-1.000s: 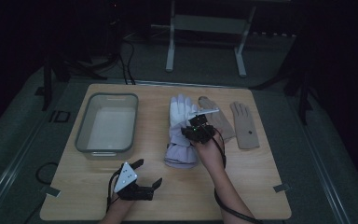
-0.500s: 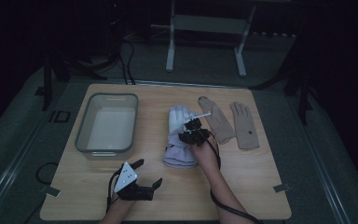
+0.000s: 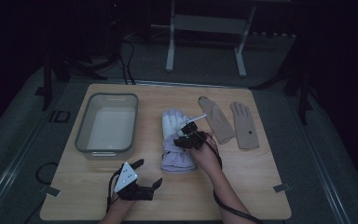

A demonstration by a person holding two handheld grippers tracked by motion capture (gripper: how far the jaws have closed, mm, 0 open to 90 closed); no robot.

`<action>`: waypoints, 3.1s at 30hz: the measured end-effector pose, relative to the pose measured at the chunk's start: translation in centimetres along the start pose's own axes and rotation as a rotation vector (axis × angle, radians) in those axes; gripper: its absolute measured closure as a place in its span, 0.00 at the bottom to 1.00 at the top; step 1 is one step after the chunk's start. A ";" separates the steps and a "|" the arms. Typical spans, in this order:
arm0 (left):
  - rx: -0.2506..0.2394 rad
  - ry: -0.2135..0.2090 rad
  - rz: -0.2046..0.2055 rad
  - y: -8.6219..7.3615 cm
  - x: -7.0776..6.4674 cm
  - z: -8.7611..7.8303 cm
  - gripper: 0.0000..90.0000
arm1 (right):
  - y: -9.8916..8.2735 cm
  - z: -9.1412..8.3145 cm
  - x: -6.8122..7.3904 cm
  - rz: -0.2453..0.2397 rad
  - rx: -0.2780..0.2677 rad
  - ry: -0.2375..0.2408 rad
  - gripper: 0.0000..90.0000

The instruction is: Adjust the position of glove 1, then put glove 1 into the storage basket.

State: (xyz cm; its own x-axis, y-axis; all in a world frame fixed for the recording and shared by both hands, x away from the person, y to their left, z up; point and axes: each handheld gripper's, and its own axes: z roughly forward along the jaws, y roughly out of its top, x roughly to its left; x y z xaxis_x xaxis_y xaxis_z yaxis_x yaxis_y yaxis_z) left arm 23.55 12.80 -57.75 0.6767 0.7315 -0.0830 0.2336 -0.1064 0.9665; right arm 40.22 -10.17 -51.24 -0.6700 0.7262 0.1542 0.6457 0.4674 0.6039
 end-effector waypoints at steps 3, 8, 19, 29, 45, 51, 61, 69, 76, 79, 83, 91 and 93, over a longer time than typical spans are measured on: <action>-0.001 -0.002 -0.003 0.0 0.1 0.0 0.03 | -0.1 -0.2 -0.2 -0.013 0.009 0.004 0.80; 0.001 0.000 -0.004 0.0 0.0 0.0 0.03 | -0.6 -0.8 -1.0 -0.028 0.026 0.020 0.80; 0.005 0.001 -0.002 0.0 0.1 0.1 0.03 | -1.7 -1.9 -2.8 0.052 -0.020 -0.040 0.77; 0.007 0.007 0.005 0.0 0.0 0.1 0.03 | -1.4 -3.8 -2.2 0.030 -0.092 -0.015 0.50; 0.073 -0.025 -0.090 0.8 0.7 0.7 0.03 | -3.2 -7.6 -3.6 -0.033 -0.177 0.022 0.16; 0.126 -0.072 -0.097 2.2 0.3 1.4 0.03 | -3.6 -8.6 -3.8 -0.093 -0.200 -0.006 0.16; 0.233 -0.112 -0.048 7.4 0.0 5.0 0.03 | -3.3 -9.8 -4.3 0.035 -0.242 0.005 0.16; 0.306 -0.078 -0.086 8.8 -0.1 7.8 0.10 | -2.1 -9.3 -4.3 0.058 -0.265 0.032 0.12; 0.394 -0.048 -0.119 8.0 0.1 9.3 0.33 | -2.2 -6.2 -4.5 0.066 -0.188 0.002 0.26; 0.420 -0.030 -0.126 7.5 0.4 9.8 0.35 | -2.5 -5.0 -5.0 0.103 -0.174 0.003 0.35; 0.468 -0.022 -0.157 6.7 0.5 10.4 0.31 | -3.1 -3.6 -5.2 0.125 -0.119 -0.011 0.36; 0.546 -0.019 -0.162 5.6 0.6 11.3 0.18 | -4.3 -2.0 -5.4 0.141 -0.048 -0.026 0.33; 0.549 -0.033 -0.162 5.4 0.6 11.5 0.17 | -4.4 -1.9 -5.4 0.150 -0.035 -0.011 0.30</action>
State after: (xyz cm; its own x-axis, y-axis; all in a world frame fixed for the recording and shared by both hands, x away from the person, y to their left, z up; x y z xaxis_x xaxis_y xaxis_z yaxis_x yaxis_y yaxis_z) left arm 33.25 4.94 -55.34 0.6218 0.7470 -0.2353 0.6585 -0.3359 0.6735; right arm 40.28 -17.10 -53.24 -0.5630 0.7920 0.2362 0.7249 0.3359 0.6014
